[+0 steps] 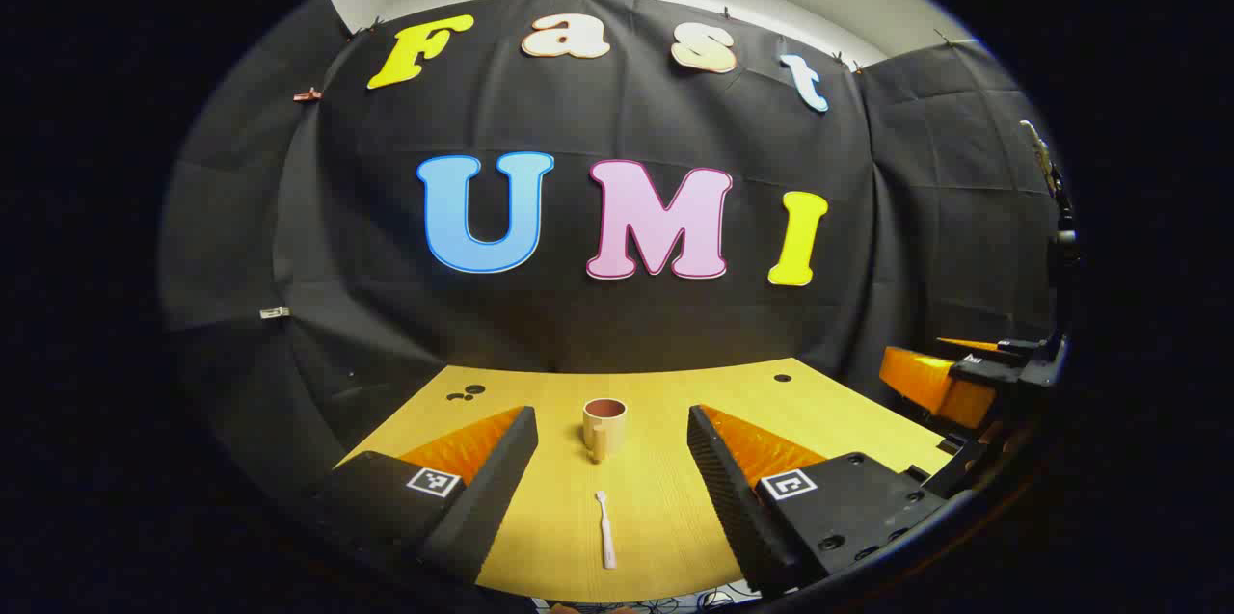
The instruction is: Put the toothbrush and toothpaste on the desktop into the cup, then pick up the cup and place it on the coaster on the desktop.
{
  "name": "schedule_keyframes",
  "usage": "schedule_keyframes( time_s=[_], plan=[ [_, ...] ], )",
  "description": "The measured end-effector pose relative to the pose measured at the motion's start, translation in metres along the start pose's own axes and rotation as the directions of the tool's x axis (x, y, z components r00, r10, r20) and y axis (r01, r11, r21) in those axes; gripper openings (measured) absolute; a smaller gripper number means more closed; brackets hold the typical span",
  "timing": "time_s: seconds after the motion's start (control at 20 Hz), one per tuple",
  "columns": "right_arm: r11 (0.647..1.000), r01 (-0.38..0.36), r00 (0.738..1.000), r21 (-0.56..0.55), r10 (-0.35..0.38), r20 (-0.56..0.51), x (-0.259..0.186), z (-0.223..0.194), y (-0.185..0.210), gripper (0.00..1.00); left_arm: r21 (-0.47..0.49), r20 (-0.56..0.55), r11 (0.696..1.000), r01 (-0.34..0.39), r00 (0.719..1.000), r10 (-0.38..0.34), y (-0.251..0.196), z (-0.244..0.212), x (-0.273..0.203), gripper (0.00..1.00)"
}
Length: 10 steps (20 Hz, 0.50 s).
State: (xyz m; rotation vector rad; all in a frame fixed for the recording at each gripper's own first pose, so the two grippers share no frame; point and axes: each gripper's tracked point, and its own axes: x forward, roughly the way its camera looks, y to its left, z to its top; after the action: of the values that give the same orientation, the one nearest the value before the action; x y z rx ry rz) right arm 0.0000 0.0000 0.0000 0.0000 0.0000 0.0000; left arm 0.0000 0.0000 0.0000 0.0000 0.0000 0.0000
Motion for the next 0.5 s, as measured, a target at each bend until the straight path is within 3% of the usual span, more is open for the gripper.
schedule_keyframes(
  time_s=[0.5],
  plan=[
    [0.999, 0.035, 0.998, -0.014, -0.036, -0.049, -0.008, -0.018, 0.000, 0.98, -0.009, -0.027, 1.000, 0.021, 0.999, -0.021, 0.008, -0.020, -0.019, 0.97]
  ],
)
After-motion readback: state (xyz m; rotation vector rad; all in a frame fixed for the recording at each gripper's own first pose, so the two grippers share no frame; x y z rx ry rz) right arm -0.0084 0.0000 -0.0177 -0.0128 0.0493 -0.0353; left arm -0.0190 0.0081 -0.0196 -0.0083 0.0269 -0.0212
